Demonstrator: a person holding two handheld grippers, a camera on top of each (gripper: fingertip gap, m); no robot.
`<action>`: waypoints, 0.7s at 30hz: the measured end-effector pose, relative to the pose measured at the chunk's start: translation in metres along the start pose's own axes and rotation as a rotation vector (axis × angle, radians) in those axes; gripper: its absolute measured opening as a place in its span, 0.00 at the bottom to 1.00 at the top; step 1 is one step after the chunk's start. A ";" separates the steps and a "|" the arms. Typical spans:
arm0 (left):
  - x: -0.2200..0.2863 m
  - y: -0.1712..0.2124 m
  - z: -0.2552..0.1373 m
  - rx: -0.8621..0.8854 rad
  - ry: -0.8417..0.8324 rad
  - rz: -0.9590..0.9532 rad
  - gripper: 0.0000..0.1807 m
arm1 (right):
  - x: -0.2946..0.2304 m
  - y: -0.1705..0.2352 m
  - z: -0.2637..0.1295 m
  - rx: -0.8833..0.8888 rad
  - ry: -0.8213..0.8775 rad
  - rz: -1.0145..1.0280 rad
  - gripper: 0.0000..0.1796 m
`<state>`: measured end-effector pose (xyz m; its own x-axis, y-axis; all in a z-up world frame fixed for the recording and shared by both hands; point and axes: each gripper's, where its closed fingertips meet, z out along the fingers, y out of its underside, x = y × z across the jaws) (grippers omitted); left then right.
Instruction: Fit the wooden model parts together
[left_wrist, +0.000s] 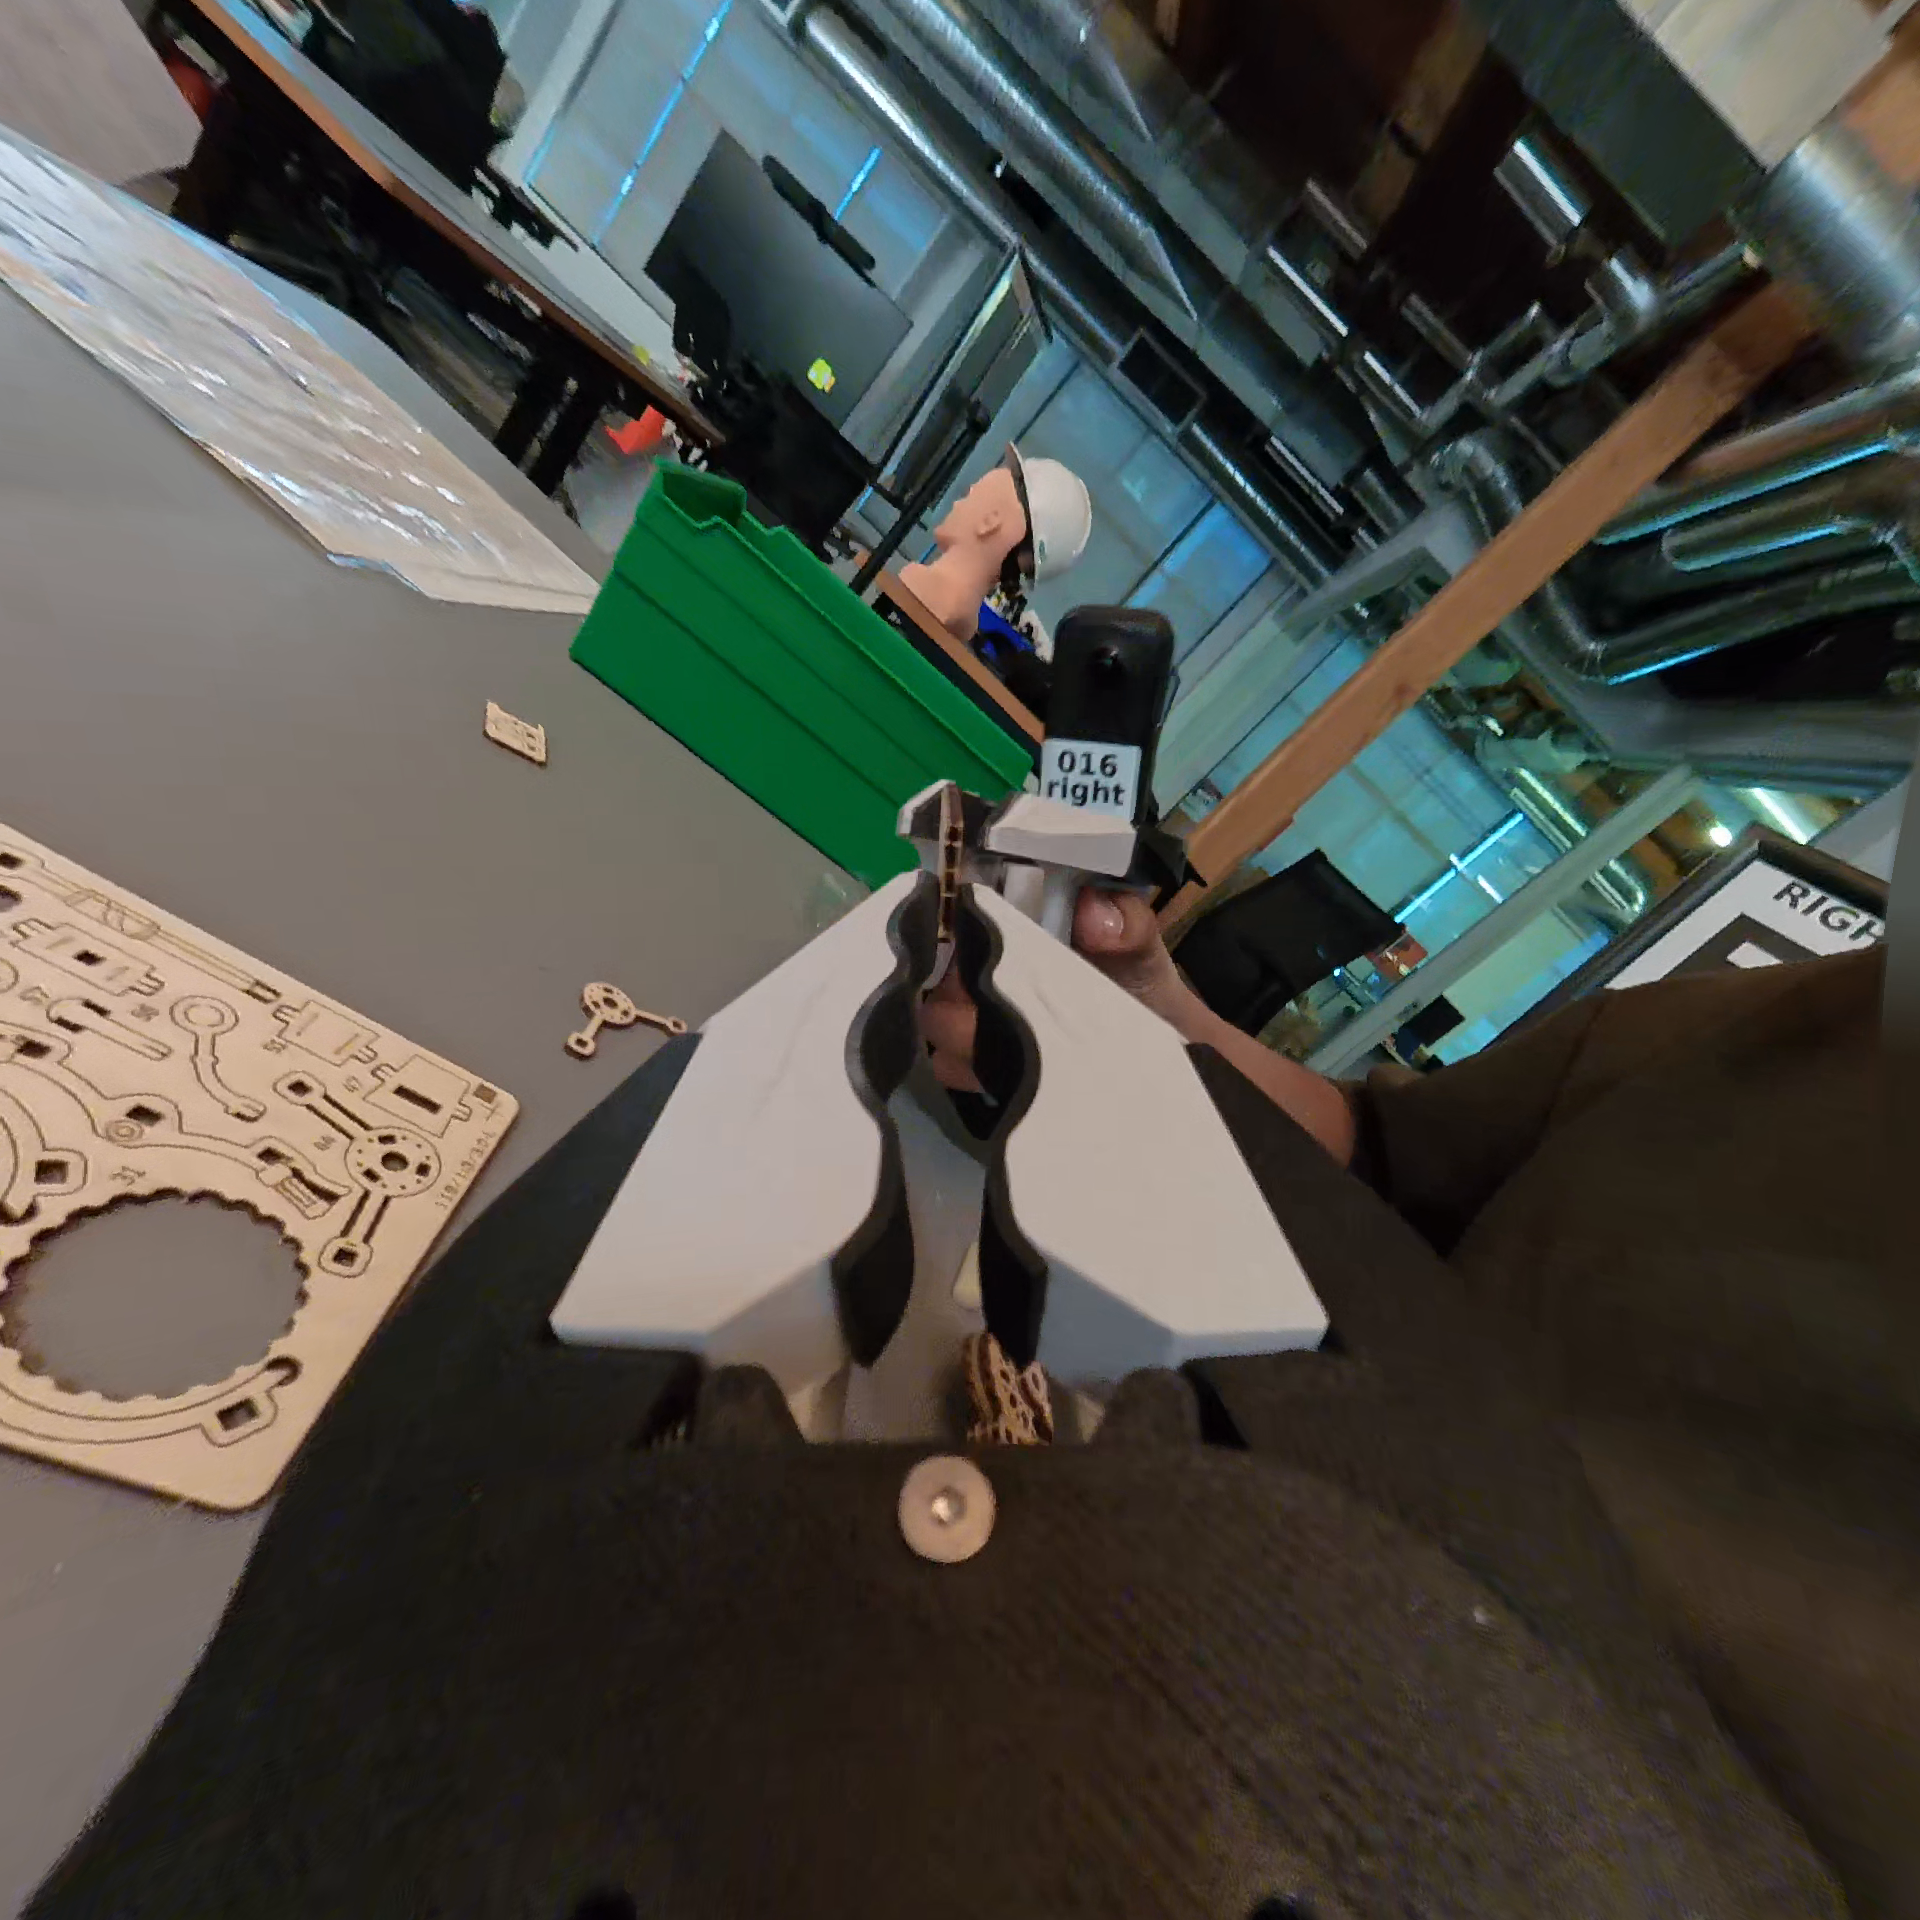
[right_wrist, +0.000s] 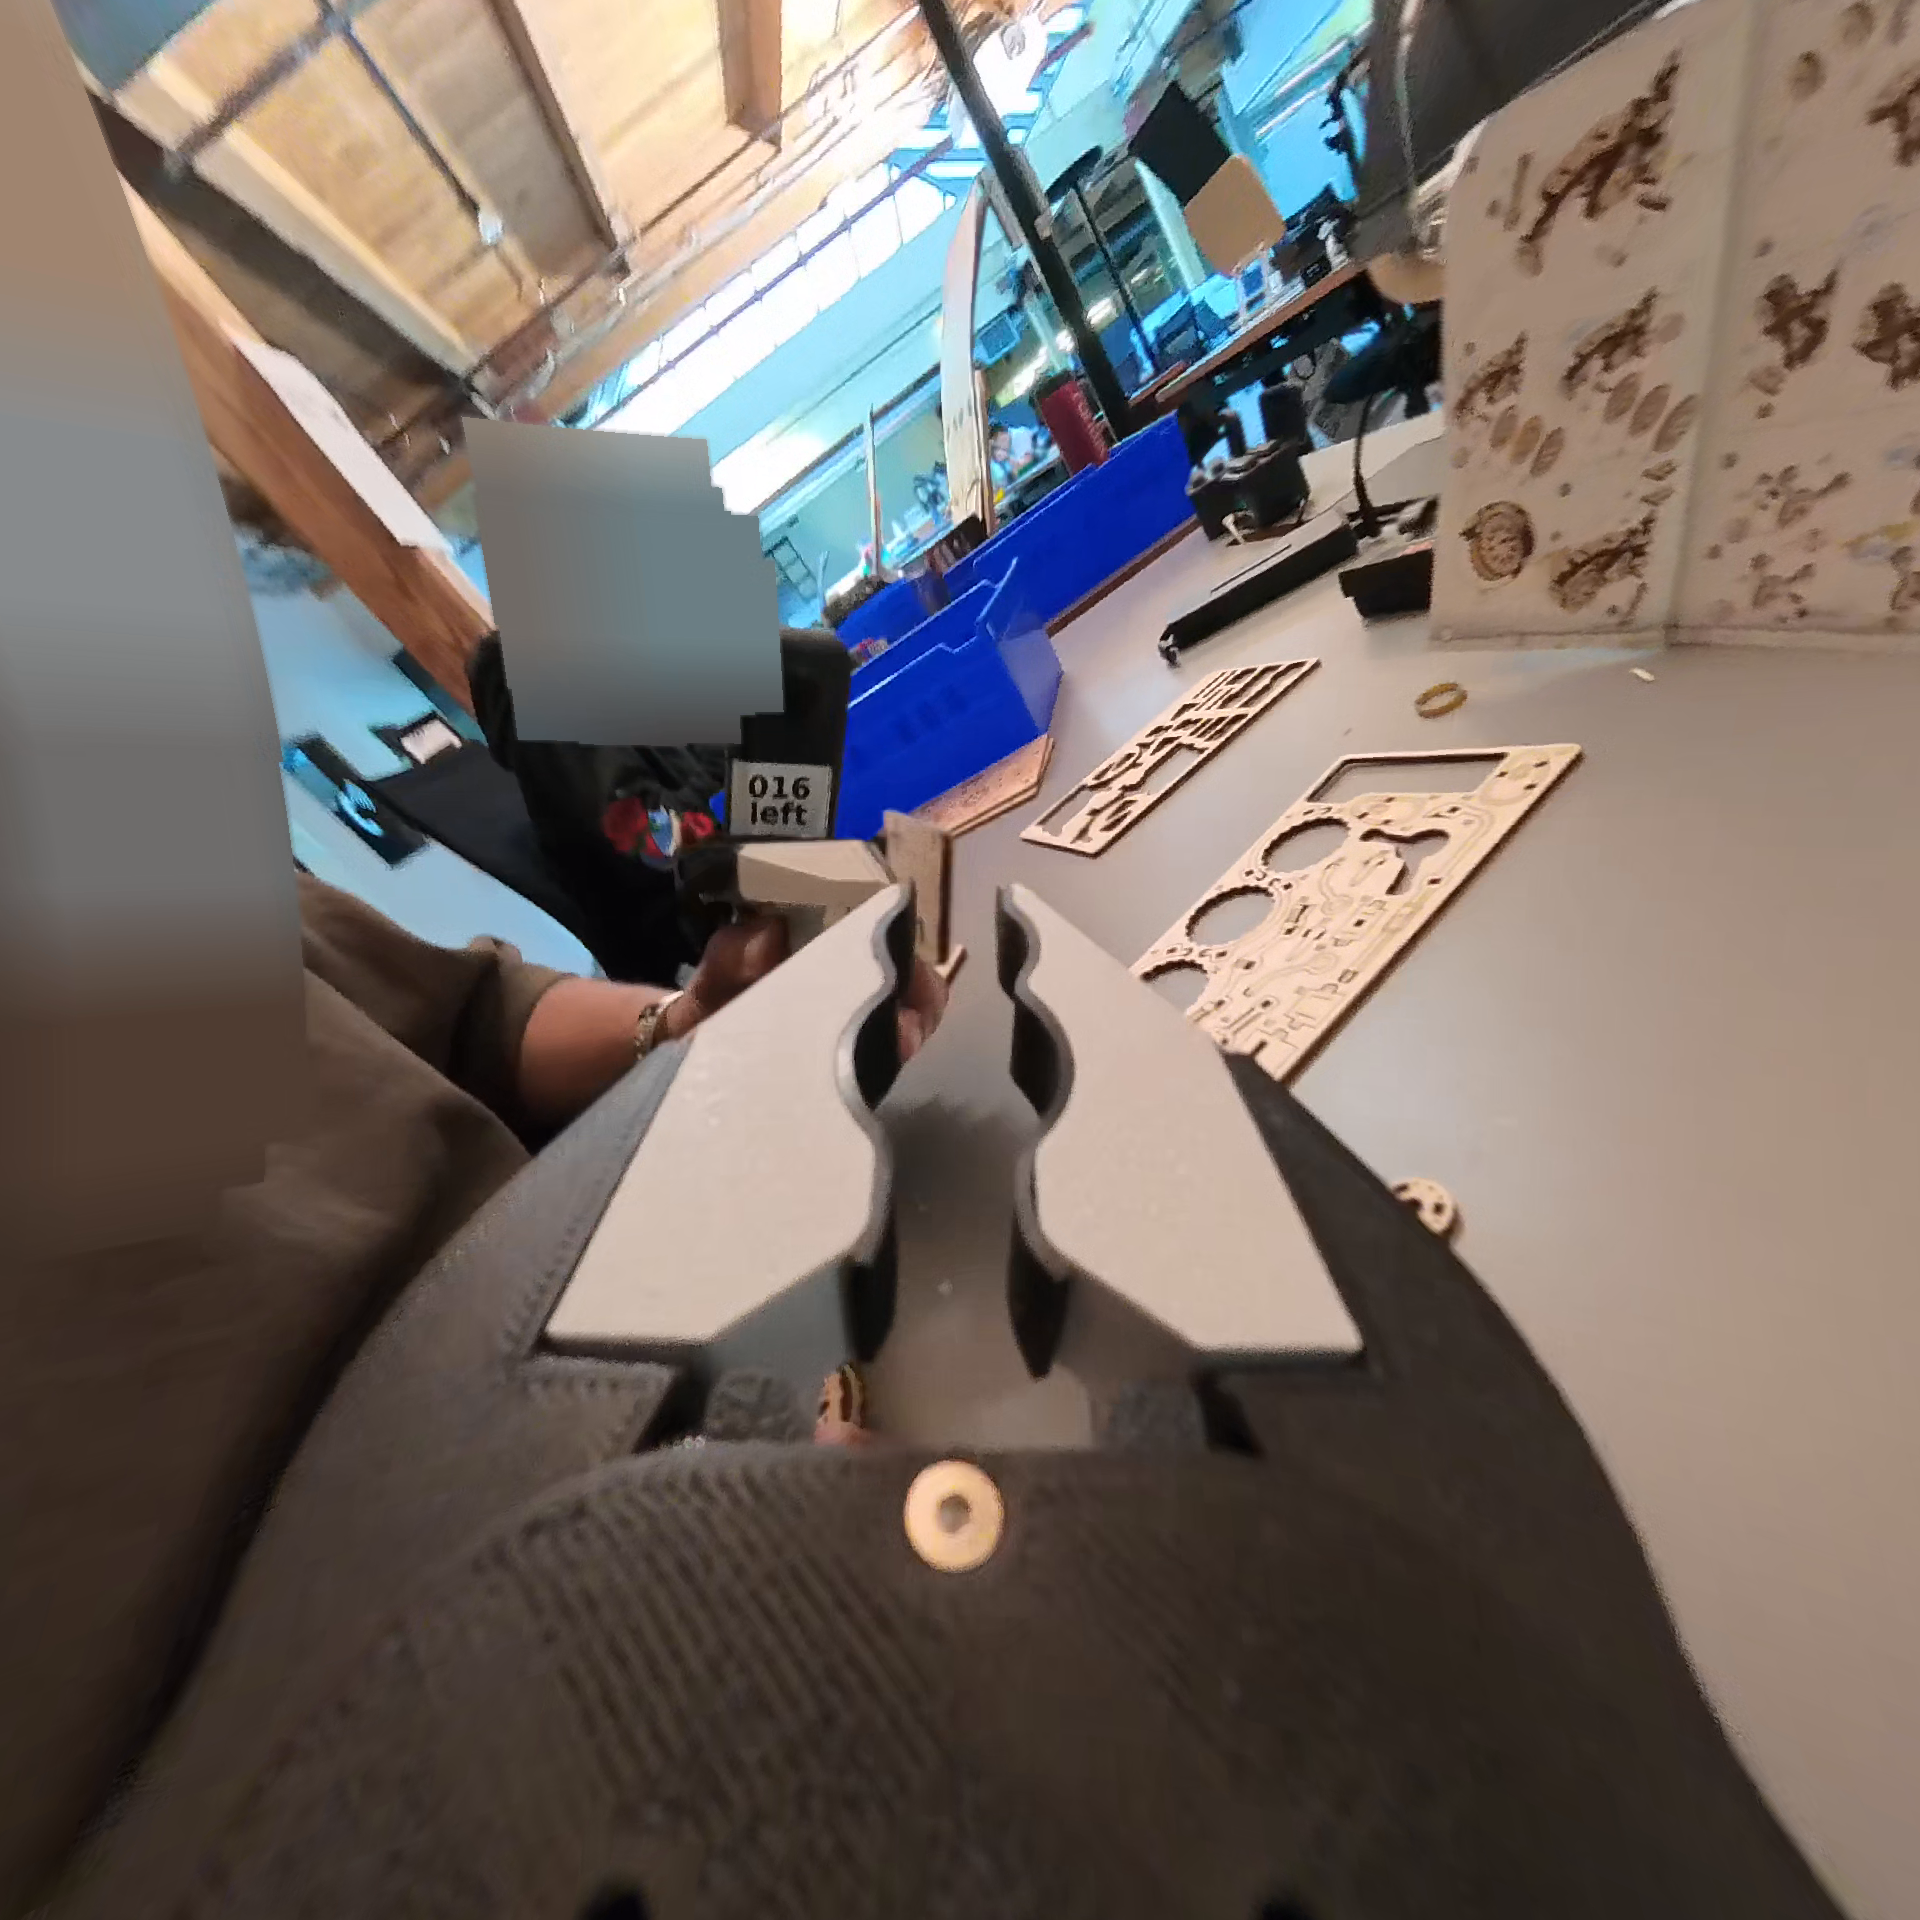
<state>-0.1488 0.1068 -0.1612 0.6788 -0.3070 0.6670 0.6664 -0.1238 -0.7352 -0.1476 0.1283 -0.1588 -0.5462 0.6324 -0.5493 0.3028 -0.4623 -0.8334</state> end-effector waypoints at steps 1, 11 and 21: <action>0.000 -0.001 -0.001 0.013 0.001 0.006 0.00 | 0.003 -0.001 -0.001 0.013 0.000 0.032 0.08; 0.014 -0.011 -0.004 0.080 -0.018 0.250 0.00 | -0.022 0.009 0.015 0.039 -0.103 0.269 0.11; 0.025 -0.009 -0.001 0.101 0.011 0.268 0.00 | -0.024 0.003 0.015 0.127 -0.188 0.418 0.07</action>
<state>-0.1382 0.0992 -0.1387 0.8317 -0.3267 0.4489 0.4916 0.0575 -0.8689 -0.1450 0.1023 -0.1476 -0.5328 0.2578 -0.8060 0.4357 -0.7330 -0.5224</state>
